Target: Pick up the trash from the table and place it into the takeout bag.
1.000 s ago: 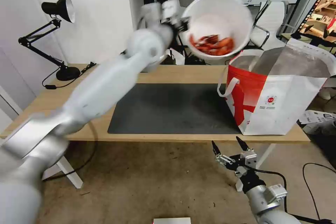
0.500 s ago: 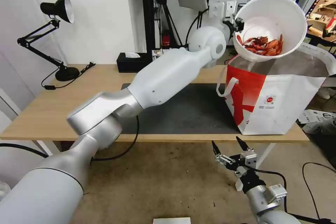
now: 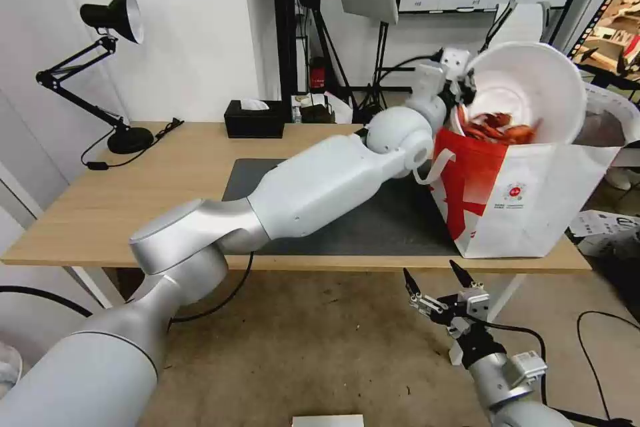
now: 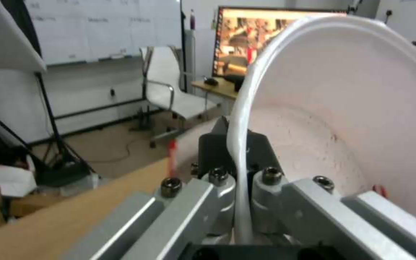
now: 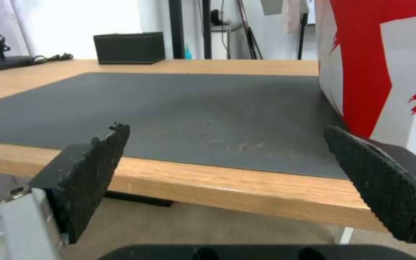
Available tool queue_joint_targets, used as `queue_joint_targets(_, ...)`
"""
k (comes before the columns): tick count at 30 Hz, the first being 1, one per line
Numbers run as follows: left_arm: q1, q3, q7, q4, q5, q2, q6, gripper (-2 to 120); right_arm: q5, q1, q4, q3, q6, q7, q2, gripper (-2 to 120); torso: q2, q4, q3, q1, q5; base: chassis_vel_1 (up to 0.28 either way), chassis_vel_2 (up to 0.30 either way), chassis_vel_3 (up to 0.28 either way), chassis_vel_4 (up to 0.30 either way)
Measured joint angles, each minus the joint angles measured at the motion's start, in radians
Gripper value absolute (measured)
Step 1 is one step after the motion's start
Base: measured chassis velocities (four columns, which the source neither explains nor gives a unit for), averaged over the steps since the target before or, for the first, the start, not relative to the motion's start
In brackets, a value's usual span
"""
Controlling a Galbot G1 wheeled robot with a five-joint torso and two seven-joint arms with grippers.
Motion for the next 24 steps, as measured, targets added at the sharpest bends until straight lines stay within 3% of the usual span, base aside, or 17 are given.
queue_joint_targets(9, 0.020, 0.025, -0.001, 0.020, -0.025, -0.006, 0.059, 1, 0.000, 0.000, 0.000, 0.000, 0.000, 0.000, 0.000, 100, 0.000, 0.0000, 0.000, 0.000, -0.0001, 0.000, 0.000, 0.000, 0.000)
queue_joint_targets(24, 0.062, -0.003, -0.035, -0.035, -0.025, 0.001, 0.080, 57, 0.000, 0.000, 0.000, 0.000, 0.000, 0.000, 0.000, 100, 0.000, -0.0001, 0.000, 0.000, -0.0001, 0.000, 0.000, 0.000, 0.000)
